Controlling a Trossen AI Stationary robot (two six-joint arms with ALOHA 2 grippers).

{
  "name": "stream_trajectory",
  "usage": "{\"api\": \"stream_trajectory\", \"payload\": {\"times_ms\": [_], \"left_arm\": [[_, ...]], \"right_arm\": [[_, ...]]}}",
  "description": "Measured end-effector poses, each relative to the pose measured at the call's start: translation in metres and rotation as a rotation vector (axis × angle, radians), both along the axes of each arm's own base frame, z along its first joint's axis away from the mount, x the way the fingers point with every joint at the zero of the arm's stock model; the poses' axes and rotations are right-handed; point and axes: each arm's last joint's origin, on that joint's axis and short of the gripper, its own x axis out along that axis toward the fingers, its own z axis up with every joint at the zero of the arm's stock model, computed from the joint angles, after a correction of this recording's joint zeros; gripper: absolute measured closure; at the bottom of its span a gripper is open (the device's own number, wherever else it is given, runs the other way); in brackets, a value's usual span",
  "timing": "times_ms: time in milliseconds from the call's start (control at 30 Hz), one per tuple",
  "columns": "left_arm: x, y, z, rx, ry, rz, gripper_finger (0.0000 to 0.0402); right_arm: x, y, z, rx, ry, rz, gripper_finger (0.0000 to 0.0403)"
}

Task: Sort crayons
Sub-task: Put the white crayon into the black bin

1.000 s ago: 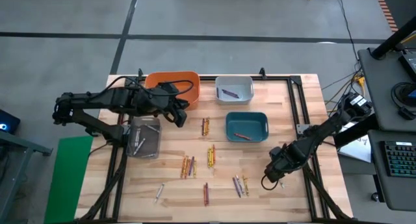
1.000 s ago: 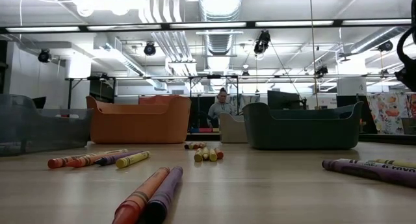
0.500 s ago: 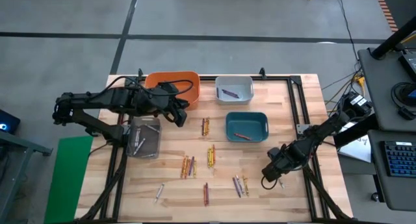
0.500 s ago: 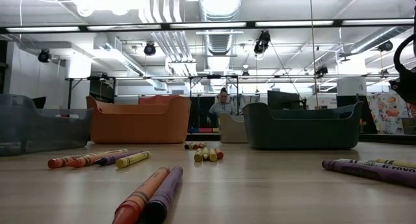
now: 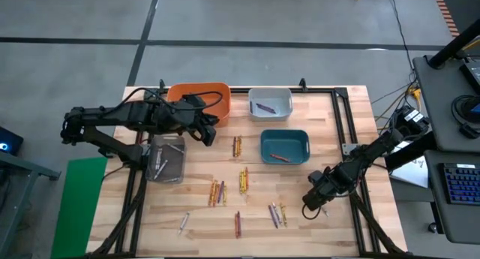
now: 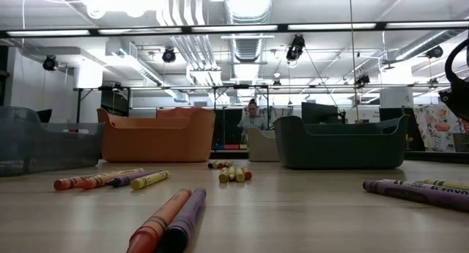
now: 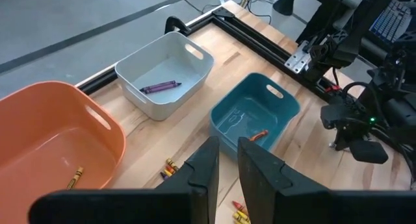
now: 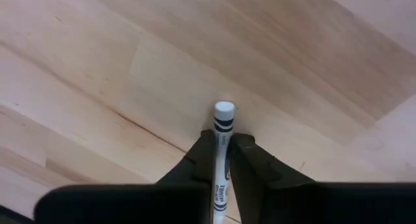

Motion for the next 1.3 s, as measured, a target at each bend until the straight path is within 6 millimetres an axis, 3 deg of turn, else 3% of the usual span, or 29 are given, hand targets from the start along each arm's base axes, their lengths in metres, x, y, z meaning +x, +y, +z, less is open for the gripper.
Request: {"api": "stream_trajectory", "payload": {"times_ms": [267,433,600,900,1100,1300], "left_arm": [[0.001,0.000,0.001,-0.010,-0.019,0.007,0.0362],[0.007,-0.003,0.012,-0.022,-0.127,-0.130,0.0362],[0.014,-0.008,0.025,0.041,-0.237,-0.347,0.0362],[0.016,-0.005,0.028,0.076,-0.281,-0.352,0.0353],[0.017,-0.005,0.026,0.048,-0.284,-0.341,0.0321],[0.029,-0.006,0.019,0.040,-0.279,-0.341,0.0291]], "right_arm": [[0.001,-0.001,0.005,-0.016,-0.041,0.024,0.0384],[0.011,-0.007,0.037,-0.074,-0.278,-0.032,0.0385],[0.025,-0.034,0.084,-0.189,-0.585,-0.083,0.0385],[0.066,-0.101,0.170,-0.469,-1.266,-0.063,0.0386],[0.097,-0.132,0.195,-0.577,-1.565,-0.014,0.0386],[0.135,-0.142,0.213,-0.591,-1.658,0.131,0.0385]]}}
